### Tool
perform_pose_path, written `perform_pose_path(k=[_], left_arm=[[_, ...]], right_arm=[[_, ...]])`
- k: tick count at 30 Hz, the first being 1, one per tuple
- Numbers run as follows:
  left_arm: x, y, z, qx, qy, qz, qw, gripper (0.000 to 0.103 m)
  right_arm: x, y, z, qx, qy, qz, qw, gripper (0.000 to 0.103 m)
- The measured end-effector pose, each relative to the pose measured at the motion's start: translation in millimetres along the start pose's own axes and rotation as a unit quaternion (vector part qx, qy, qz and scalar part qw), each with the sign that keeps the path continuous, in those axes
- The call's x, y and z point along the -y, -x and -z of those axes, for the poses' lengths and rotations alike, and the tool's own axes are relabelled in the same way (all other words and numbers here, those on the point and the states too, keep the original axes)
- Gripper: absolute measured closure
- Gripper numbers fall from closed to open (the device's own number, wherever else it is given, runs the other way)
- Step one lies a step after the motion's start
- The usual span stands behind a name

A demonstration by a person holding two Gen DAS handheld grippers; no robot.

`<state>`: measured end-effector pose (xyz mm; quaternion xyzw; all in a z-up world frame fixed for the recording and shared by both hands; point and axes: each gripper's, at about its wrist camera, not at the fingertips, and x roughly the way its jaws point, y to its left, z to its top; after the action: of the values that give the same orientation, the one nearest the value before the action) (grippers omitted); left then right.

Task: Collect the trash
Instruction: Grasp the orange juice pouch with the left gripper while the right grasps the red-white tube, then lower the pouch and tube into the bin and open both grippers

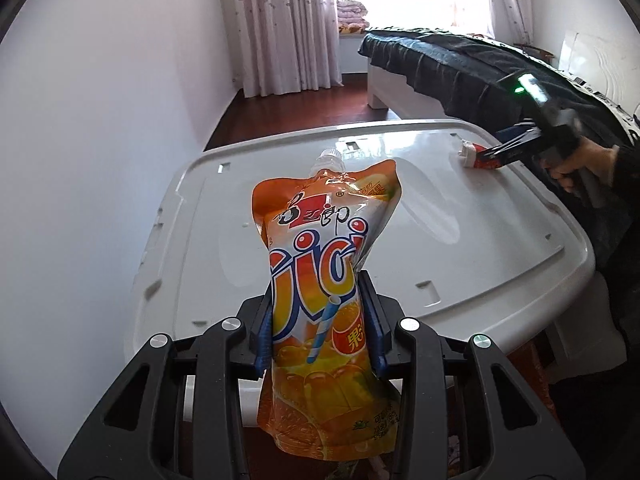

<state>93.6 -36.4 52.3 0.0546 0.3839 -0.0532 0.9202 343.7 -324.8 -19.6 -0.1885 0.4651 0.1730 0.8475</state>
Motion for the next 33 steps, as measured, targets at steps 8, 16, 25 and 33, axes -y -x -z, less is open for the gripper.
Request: perform_pose_path(k=[8,16,25,33], left_arm=[[3.4,1.8,-0.2,0.006,-0.006,0.002,1.0000,0.067],[-4.8,22.7,8.4,0.025,0.004,0.018,0.9995,0.067],[-17.6,60.3,42.8,0.021,0.019,0.006,0.9996,0.067],[-13.1,116.7,96.6,0.002,0.047,-0.002,0.9989,0.067]], right_arm=[[3.5,-34.5,-10.8,-0.031,-0.024,-0.023,0.999,0.075],[-7.7,15.6,25.4,0.012,-0.201,-0.068,0.977,0.078],[-119.7,166.8,96.5,0.070,-0.285,-0.103,0.950,0.077],[-209.6,240.9,172.2,0.124,-0.263,-0.096,0.952,0.076]])
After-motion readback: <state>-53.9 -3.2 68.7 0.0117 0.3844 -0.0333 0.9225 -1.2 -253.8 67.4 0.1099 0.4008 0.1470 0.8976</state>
